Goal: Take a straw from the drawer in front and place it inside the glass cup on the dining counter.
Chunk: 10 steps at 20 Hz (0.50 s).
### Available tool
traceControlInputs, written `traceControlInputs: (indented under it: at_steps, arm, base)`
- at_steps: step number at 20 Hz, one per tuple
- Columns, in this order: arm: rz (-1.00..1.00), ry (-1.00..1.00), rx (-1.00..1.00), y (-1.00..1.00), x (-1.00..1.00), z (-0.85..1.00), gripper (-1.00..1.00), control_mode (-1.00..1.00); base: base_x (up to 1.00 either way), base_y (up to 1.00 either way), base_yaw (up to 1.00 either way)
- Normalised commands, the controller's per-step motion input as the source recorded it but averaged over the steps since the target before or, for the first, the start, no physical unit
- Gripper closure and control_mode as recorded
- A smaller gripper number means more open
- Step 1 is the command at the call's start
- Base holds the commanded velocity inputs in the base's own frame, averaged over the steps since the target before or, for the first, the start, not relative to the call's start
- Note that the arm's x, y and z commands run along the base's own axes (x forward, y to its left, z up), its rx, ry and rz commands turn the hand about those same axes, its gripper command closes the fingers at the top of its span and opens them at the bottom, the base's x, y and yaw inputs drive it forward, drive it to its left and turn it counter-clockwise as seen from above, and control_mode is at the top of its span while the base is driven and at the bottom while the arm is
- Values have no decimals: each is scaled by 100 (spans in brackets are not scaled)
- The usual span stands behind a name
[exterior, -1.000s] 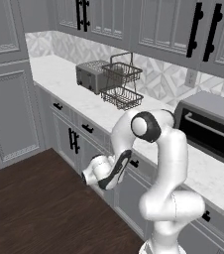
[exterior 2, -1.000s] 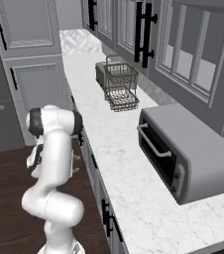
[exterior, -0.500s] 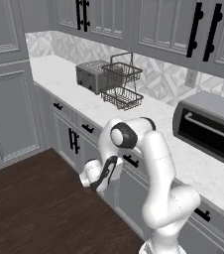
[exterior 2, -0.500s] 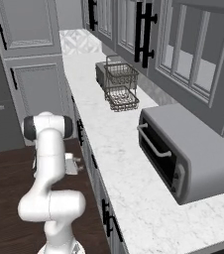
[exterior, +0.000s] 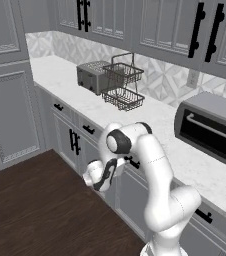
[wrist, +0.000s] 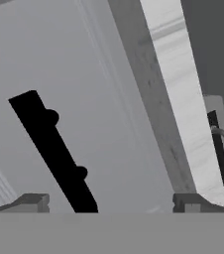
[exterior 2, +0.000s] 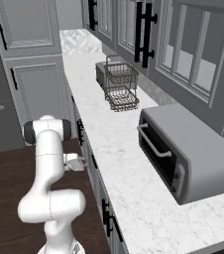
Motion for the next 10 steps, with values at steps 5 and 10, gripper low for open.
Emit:
traceControlInputs:
  at_steps: [5,10]
  arm:
    - [5,0,4,-36,12,0,-100,-100]
    - [4,8,7,-31,10,-1,-100,-100]
  base:
    - [0,0,0]
    - [0,0,0]
